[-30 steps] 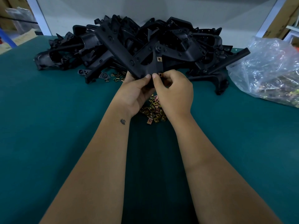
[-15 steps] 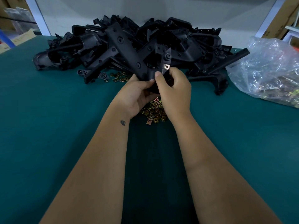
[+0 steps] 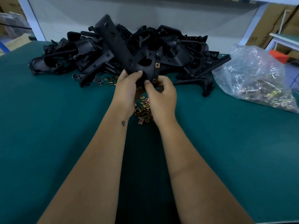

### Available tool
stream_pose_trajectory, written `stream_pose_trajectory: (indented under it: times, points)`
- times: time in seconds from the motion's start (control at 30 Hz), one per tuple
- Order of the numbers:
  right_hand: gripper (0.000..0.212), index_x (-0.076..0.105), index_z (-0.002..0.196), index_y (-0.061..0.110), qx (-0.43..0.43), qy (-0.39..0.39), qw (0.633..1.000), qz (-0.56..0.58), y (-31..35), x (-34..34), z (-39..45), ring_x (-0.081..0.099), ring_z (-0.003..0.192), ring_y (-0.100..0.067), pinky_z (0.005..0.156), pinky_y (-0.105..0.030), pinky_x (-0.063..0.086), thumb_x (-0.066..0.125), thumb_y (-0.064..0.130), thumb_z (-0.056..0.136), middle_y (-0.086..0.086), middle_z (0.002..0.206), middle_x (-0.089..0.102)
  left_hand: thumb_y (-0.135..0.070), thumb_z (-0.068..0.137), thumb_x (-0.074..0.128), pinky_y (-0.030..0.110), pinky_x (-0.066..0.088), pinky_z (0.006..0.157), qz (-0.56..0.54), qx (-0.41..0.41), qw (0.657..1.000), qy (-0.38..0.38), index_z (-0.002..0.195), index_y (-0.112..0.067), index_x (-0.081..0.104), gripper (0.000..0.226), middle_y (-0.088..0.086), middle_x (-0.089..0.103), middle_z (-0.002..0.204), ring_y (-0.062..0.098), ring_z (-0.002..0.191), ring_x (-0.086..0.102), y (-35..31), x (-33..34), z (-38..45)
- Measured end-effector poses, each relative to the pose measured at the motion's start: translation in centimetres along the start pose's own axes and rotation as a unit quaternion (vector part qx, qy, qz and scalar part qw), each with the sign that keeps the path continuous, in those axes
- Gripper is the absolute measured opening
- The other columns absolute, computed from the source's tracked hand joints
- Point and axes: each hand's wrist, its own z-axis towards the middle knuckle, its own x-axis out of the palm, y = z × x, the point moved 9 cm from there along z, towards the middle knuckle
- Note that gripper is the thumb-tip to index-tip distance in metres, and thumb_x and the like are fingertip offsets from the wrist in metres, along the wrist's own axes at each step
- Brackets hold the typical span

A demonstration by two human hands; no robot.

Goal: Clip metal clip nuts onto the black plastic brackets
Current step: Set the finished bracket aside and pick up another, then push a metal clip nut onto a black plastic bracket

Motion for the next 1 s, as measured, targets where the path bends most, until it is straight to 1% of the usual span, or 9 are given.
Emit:
stream_pose_trajectory:
  times: [0.2, 0.3, 0.43, 0.53, 0.6, 0.73, 0.83, 0.9, 1.0]
  points:
    - [0.009, 0.067, 0.084, 0.017, 0.052, -0.067, 0.987, 0.136, 0.4, -3.4, -0.9, 0.057, 0.069, 0.000, 0.065, -0.017, 0.046, 0.069, 0.009, 0.084, 0.012, 0.074, 0.063, -0.026, 0.098, 0.057, 0.051, 0.054, 0.097, -0.007, -0.039, 0.998, -0.044, 0.112, -0.016, 0.064, 0.018, 0.010, 0.072, 0.112, 0.028, 0.105, 0.069, 1.4, 2.5, -3.1]
    - [0.012, 0.066, 0.084, 0.013, 0.066, -0.099, 0.973, 0.199, 0.7, -6.1, -1.8, 0.059, 0.066, 0.002, 0.063, -0.014, 0.047, 0.068, 0.002, 0.084, 0.012, 0.071, 0.064, -0.026, 0.100, 0.055, 0.049, 0.051, 0.101, 0.001, -0.047, 0.998, -0.029, 0.105, -0.021, 0.064, 0.011, 0.008, 0.071, 0.115, 0.026, 0.109, 0.067, 2.4, 5.6, -5.2]
    - [0.016, 0.066, 0.083, 0.014, 0.097, -0.151, 0.960, 0.213, 0.8, -11.0, -3.3, 0.066, 0.075, -0.015, 0.069, -0.029, 0.057, 0.064, -0.001, 0.082, -0.002, 0.079, 0.070, -0.020, 0.099, 0.056, 0.038, 0.058, 0.086, 0.013, -0.070, 0.997, 0.039, 0.091, -0.017, 0.068, 0.014, 0.003, 0.075, 0.088, 0.022, 0.089, 0.073, 4.6, 11.0, -8.0]
    - [0.015, 0.065, 0.085, 0.013, 0.114, -0.228, 0.943, 0.216, 0.8, -16.5, -4.6, 0.068, 0.078, -0.023, 0.077, -0.042, 0.059, 0.062, -0.002, 0.082, -0.011, 0.085, 0.072, -0.021, 0.098, 0.057, 0.031, 0.056, 0.073, 0.061, -0.078, 0.991, 0.088, 0.090, -0.015, 0.068, 0.014, 0.000, 0.074, 0.081, 0.017, 0.075, 0.071, 6.6, 15.6, -10.7]
    - [0.016, 0.065, 0.084, 0.013, 0.111, -0.269, 0.926, 0.241, 0.9, -20.6, -5.8, 0.067, 0.076, -0.021, 0.078, -0.041, 0.058, 0.062, -0.003, 0.083, -0.009, 0.083, 0.072, -0.021, 0.096, 0.058, 0.027, 0.053, 0.067, 0.088, -0.078, 0.987, 0.113, 0.092, -0.012, 0.066, 0.013, 0.000, 0.073, 0.080, 0.015, 0.072, 0.070, 8.0, 18.8, -12.9]
    - [0.022, 0.064, 0.081, 0.014, 0.066, -0.367, 0.891, 0.260, 0.8, -29.7, -9.3, 0.065, 0.061, -0.007, 0.057, -0.021, 0.053, 0.059, -0.006, 0.085, 0.008, 0.066, 0.070, -0.022, 0.096, 0.058, 0.023, 0.052, 0.058, 0.131, -0.081, 0.968, 0.197, 0.088, -0.014, 0.064, 0.012, 0.000, 0.072, 0.078, 0.013, 0.070, 0.071, 11.4, 25.4, -19.0]
    - [0.019, 0.067, 0.087, 0.012, 0.056, -0.455, 0.848, 0.266, 0.0, -36.1, -13.5, 0.068, 0.067, -0.014, 0.060, -0.025, 0.054, 0.059, -0.006, 0.085, -0.001, 0.076, 0.073, -0.024, 0.096, 0.058, 0.031, 0.057, 0.071, 0.182, -0.081, 0.934, 0.297, 0.091, -0.015, 0.066, 0.013, 0.002, 0.074, 0.086, 0.016, 0.079, 0.072, 14.1, 29.9, -24.8]
    - [0.021, 0.068, 0.087, 0.011, 0.036, -0.512, 0.811, 0.280, -0.7, -40.1, -16.5, 0.067, 0.071, -0.022, 0.063, -0.030, 0.055, 0.059, -0.008, 0.083, -0.011, 0.082, 0.072, -0.023, 0.094, 0.061, 0.034, 0.056, 0.071, 0.216, -0.051, 0.911, 0.348, 0.089, -0.013, 0.065, 0.012, 0.002, 0.072, 0.083, 0.014, 0.076, 0.070, 15.3, 32.0, -28.3]
    - [0.020, 0.060, 0.077, 0.011, 0.016, -0.597, 0.759, 0.257, -1.4, -45.8, -21.1, 0.053, 0.049, -0.019, 0.047, -0.026, 0.044, 0.059, -0.008, 0.081, -0.011, 0.067, 0.062, -0.018, 0.093, 0.064, 0.036, 0.056, 0.073, 0.241, -0.028, 0.891, 0.385, 0.084, -0.015, 0.056, 0.012, 0.007, 0.069, 0.081, 0.020, 0.075, 0.068, 16.8, 33.8, -32.0]
